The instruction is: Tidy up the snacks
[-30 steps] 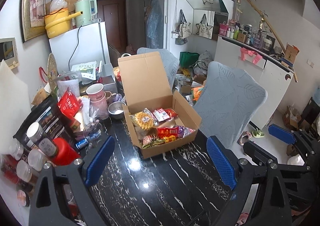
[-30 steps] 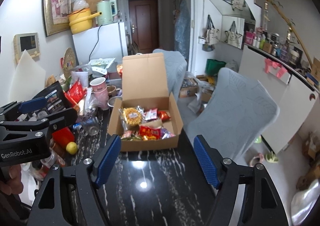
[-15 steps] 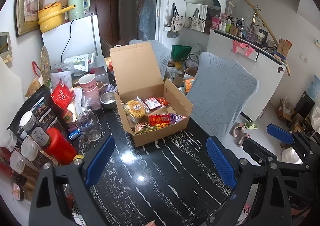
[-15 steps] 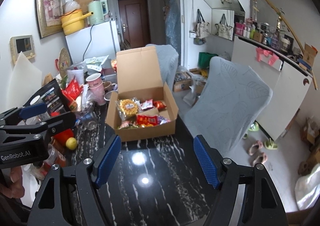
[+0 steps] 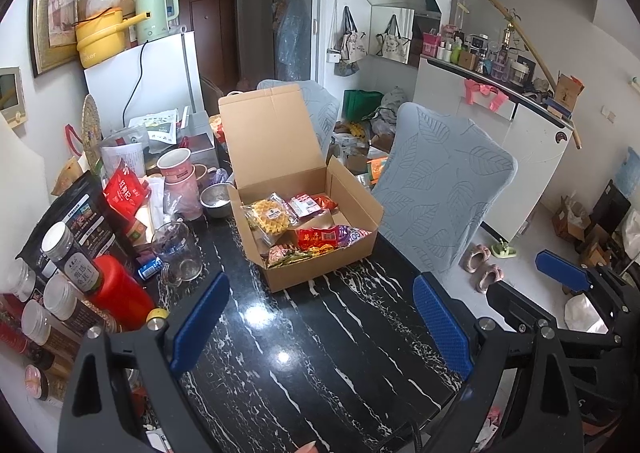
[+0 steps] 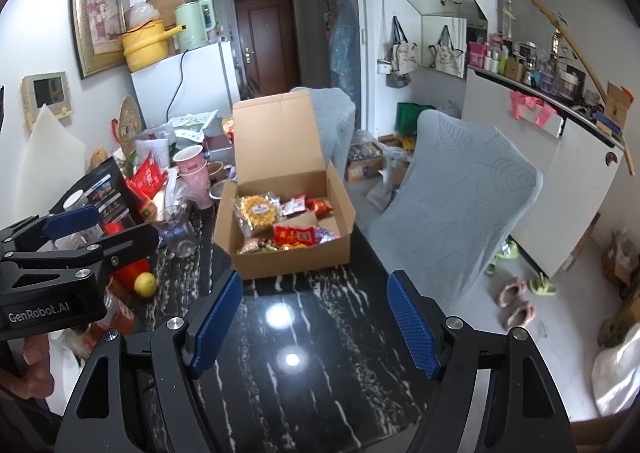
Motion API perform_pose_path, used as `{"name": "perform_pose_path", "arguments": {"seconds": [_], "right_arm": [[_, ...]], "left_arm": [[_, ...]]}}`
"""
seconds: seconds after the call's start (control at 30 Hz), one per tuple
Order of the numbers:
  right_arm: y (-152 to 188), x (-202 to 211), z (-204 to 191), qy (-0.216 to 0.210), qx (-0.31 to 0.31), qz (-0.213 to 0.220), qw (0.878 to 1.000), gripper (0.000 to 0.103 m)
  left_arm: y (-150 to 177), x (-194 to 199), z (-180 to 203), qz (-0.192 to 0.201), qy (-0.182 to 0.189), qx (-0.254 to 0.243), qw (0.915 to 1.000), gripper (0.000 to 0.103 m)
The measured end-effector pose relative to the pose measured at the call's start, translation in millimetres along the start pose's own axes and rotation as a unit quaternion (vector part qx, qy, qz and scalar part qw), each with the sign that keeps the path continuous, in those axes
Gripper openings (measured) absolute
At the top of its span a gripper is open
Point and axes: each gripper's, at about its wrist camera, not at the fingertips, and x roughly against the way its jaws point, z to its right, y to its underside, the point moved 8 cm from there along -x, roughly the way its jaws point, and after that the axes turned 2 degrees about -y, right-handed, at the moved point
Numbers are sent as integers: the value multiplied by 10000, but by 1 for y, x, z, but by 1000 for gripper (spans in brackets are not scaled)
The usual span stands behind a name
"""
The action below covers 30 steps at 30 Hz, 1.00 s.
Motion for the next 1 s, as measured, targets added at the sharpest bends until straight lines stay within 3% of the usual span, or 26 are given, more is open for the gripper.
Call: {"name": "perform_pose_path", "arguments": {"seconds": [1.0], "right_arm": [[2, 9, 9, 48, -84, 2, 10000, 76]], "left_arm": [[2, -1, 5, -57, -41, -56, 10000, 94]]}}
